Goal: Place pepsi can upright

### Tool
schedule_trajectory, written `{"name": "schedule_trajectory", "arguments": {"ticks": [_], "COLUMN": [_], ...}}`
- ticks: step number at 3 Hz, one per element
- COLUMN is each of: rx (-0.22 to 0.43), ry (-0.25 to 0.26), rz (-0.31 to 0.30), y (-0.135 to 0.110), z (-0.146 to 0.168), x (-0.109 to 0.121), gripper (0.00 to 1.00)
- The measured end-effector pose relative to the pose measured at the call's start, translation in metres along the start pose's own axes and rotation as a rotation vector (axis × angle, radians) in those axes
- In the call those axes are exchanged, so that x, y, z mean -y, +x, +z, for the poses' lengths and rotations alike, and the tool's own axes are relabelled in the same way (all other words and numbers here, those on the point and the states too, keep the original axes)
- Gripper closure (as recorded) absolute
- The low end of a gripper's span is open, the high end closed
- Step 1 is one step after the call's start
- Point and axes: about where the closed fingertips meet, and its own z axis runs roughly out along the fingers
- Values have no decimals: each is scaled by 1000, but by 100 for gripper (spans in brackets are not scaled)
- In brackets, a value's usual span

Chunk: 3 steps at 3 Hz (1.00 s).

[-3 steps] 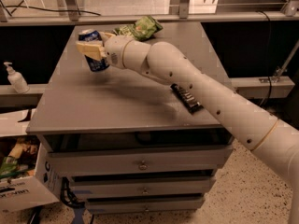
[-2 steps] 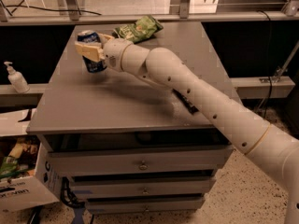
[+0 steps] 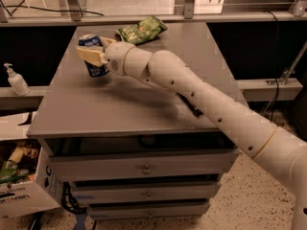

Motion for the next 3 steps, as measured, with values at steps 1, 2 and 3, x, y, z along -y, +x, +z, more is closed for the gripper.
{"name": "schedule_trajectory", "arguments": {"ticks": [1, 2, 3], "rx": [-37, -68, -74], "ry": [-7, -10, -9], "rz": [-3, 4, 3], "y": [11, 25, 24], "z": [0, 0, -2], "x": [-5, -10, -10], "gripper": [100, 100, 82]}}
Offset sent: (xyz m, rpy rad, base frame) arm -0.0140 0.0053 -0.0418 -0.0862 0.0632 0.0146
